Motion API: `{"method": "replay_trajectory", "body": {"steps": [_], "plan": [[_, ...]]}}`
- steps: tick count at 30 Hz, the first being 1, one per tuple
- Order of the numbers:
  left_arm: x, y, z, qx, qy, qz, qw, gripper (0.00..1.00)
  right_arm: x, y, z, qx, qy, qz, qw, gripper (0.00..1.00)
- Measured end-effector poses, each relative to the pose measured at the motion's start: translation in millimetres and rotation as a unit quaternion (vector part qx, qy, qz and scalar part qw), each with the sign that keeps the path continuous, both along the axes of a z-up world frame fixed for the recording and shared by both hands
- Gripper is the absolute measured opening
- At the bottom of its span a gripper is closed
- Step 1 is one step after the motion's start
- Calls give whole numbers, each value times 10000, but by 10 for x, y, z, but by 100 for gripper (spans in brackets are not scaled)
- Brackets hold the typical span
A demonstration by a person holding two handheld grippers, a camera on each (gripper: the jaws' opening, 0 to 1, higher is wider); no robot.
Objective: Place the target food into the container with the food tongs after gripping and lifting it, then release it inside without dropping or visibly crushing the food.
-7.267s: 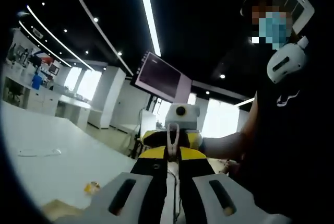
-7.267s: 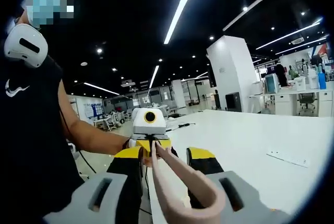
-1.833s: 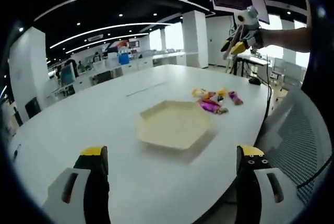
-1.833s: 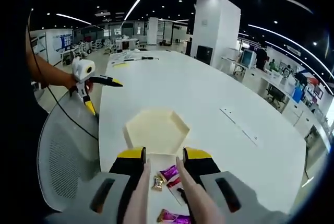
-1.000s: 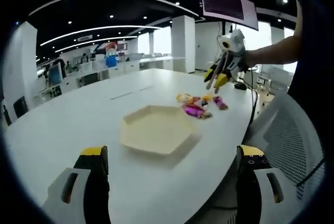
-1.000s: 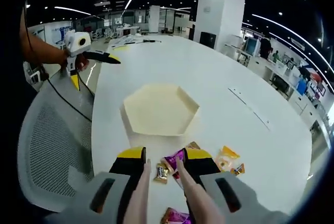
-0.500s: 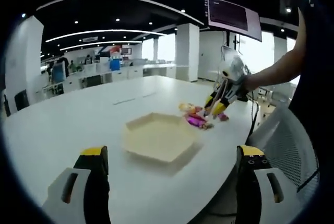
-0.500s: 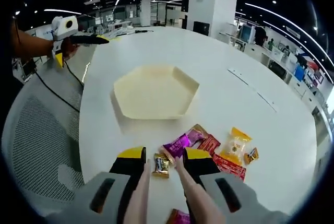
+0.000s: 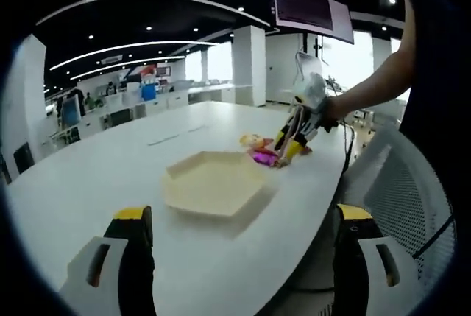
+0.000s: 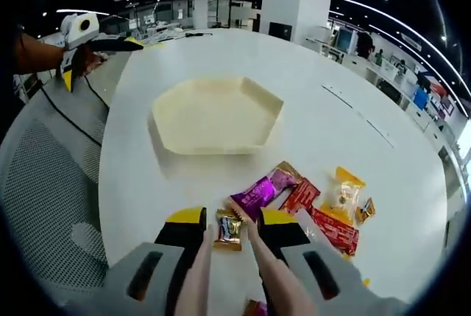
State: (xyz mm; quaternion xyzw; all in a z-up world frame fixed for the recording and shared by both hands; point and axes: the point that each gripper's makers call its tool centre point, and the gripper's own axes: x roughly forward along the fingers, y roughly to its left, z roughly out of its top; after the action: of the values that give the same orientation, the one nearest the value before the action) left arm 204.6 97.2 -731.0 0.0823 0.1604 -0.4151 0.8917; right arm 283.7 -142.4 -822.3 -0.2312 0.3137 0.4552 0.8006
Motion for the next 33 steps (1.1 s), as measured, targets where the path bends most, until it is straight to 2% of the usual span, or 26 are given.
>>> {"method": "replay_trajectory", "body": {"steps": [6,9,10,12,15,18,24,27,29,33], "plan": [[92,-37,133,-173,10,174,9997,100,-2,24,-38,-32,75,23,10000,26],[142,-15,85,-245,-39,410,9989,100,-42,60,-82,-147,161,44,9998,24],[144,-7,61,-204,-33,441,9988,99,-18,74,-56,-165,4,113,9998,23],[104,4,-63,-13,142,397,9991,99,-28,57,-70,-200,116,26,9997,22],[83,-29,-39,-49,85,305,9995,99,-36,61,-64,-229,80,57,9997,20],[73,-42,-71,-5,143,265,9995,99,-67,89,-58,-361,-85,321,9988,20],[47,-64,-85,34,129,198,9997,99,-31,72,-44,-427,-199,354,9983,25],[57,-48,-88,13,159,245,9996,99,-37,68,-44,-380,-128,420,9983,25],[60,-39,-82,-20,170,271,9995,98,-62,91,-63,-315,57,393,9987,23],[61,-34,-97,-3,204,270,9994,98,-55,91,-63,-286,174,386,9987,19]]}}
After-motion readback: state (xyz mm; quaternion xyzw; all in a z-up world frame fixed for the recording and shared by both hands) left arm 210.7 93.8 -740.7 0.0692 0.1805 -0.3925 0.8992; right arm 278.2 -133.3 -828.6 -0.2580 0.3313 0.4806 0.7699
